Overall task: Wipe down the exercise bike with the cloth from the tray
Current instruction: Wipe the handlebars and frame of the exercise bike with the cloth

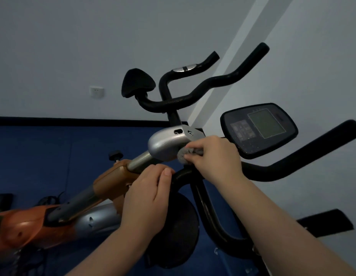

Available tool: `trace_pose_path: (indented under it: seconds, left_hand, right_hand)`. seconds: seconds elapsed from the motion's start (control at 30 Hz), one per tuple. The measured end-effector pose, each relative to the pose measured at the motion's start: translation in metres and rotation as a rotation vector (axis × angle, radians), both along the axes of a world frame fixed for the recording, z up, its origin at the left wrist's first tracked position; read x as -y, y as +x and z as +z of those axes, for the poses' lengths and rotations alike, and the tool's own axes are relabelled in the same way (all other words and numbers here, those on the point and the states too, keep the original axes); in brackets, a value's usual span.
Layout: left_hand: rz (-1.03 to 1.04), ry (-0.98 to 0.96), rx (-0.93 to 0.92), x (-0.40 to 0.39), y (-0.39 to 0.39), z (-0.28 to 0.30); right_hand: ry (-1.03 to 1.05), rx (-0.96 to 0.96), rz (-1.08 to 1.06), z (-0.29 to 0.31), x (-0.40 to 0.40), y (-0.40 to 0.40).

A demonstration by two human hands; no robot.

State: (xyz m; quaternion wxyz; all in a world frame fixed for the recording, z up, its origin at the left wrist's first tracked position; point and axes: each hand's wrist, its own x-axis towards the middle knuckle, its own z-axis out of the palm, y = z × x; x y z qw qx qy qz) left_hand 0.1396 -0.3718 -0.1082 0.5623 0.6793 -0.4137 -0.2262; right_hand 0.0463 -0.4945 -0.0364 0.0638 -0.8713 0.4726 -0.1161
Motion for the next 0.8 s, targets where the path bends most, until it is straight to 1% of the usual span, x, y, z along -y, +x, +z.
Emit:
trace_pose_path:
  seconds: [0.07, 0.13, 0.2, 0.27, 0.3, 0.33, 0.4, 0.53, 0.6, 0.63, 0.8]
  left_hand:
    - [-0.005, -0.001, -0.005, 0.000, 0.001, 0.000]
    - [-0.023, 0.001, -0.011, -0.001, 0.000, 0.000]
    - [-0.030, 0.000, -0.009, -0.002, 0.001, 0.001]
    - [-0.037, 0.001, -0.011, -0.003, 0.001, 0.001]
    - [-0.039, 0.003, -0.013, -0.003, 0.001, 0.001]
    - [-0.042, 0.004, -0.017, -0.003, 0.001, 0.001]
    - [-0.045, 0.006, -0.022, -0.003, 0.001, 0.000]
    - [-0.064, 0.001, -0.034, -0.004, 0.002, -0.002]
    - [-0.072, -0.007, -0.033, -0.004, 0.002, -0.003]
    - [-0.071, -0.010, -0.030, -0.004, 0.002, -0.003]
    - [-0.055, -0.022, -0.038, -0.001, 0.002, -0.006]
  right_hand:
    - [-0.022, 0.002, -0.026, -0.003, 0.002, 0.007]
    - [-0.019, 0.063, -0.048, -0.004, 0.000, 0.006]
    - [-0.039, 0.204, -0.041, -0.003, -0.006, -0.002]
    - [-0.083, 0.422, -0.027, 0.005, -0.015, -0.014]
    - [-0.113, 0.501, -0.018, 0.010, -0.021, -0.022]
    - [-0.140, 0.528, -0.012, 0.014, -0.028, -0.031]
    - [-0.144, 0.475, 0.001, 0.017, -0.046, -0.051]
    - [-0.071, 0.225, -0.059, 0.000, -0.086, -0.082]
    - [0.064, 0.221, -0.088, -0.010, -0.096, -0.088]
    - [0.099, 0.236, -0.099, -0.013, -0.098, -0.088]
    - [0.052, 0.253, -0.148, -0.019, -0.084, -0.066]
